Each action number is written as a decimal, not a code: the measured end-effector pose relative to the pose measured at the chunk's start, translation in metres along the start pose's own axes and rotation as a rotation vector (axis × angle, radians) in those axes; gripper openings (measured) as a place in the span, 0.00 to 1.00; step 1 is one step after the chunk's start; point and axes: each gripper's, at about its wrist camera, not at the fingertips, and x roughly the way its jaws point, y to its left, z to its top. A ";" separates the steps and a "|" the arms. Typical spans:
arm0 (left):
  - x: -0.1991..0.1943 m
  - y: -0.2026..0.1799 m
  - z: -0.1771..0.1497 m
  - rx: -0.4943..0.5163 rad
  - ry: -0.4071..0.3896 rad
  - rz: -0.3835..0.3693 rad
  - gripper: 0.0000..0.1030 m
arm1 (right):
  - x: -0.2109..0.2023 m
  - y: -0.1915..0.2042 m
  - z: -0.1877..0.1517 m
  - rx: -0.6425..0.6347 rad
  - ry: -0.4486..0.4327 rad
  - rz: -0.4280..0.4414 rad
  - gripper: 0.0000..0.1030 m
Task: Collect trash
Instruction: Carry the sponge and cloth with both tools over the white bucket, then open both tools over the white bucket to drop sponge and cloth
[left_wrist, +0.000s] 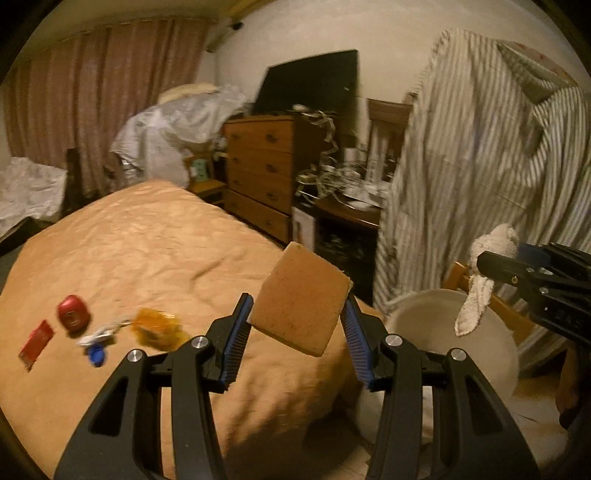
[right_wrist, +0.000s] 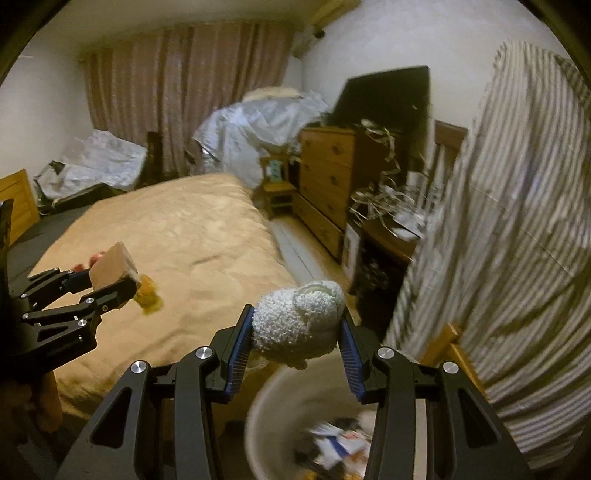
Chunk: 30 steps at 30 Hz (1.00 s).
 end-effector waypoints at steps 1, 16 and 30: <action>0.005 -0.007 0.000 0.005 0.008 -0.017 0.45 | 0.002 -0.011 -0.003 0.007 0.014 -0.011 0.44; 0.079 -0.109 -0.003 0.088 0.220 -0.240 0.45 | 0.047 -0.116 -0.045 0.089 0.260 -0.045 0.44; 0.131 -0.133 -0.024 0.103 0.376 -0.253 0.45 | 0.093 -0.149 -0.085 0.121 0.430 -0.016 0.44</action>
